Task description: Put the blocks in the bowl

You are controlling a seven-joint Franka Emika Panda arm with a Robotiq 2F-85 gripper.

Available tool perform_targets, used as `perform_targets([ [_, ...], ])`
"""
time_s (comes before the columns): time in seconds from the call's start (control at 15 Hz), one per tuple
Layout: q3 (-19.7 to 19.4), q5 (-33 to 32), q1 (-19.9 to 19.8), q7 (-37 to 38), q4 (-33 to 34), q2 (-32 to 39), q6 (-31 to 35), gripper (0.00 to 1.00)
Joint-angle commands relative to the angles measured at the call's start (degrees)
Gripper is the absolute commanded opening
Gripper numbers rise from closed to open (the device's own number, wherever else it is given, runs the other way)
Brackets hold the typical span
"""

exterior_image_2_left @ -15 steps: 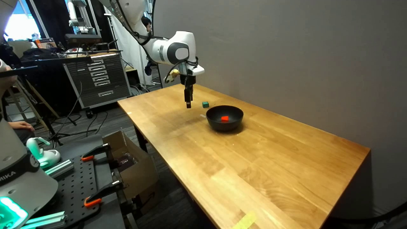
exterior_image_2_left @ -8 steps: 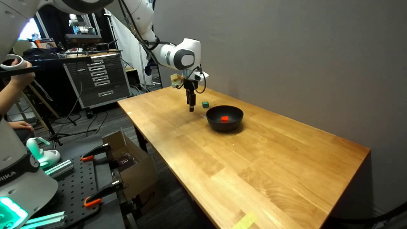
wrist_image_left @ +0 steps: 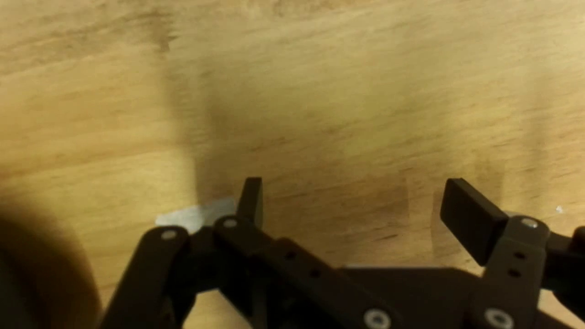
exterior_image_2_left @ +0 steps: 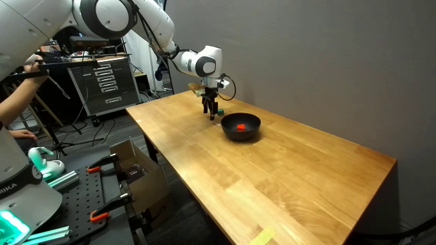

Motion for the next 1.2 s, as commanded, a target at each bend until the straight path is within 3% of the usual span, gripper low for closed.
perform_targets([
  [0.0,-2.0,-1.1,1.9,-1.9,12.5,6.3,-4.4,1.00],
  [0.67,-6.9,-3.0,4.0,3.5,31.4,17.8,-8.7,1.00],
  [0.73,-7.4,-3.0,4.1,4.7,32.9,18.8,-8.8,0.75],
  [0.8,-7.7,-3.0,4.1,5.3,34.1,19.8,-9.0,0.74],
  [1.13,-8.1,-2.5,4.2,9.2,37.3,20.6,-13.1,0.34],
])
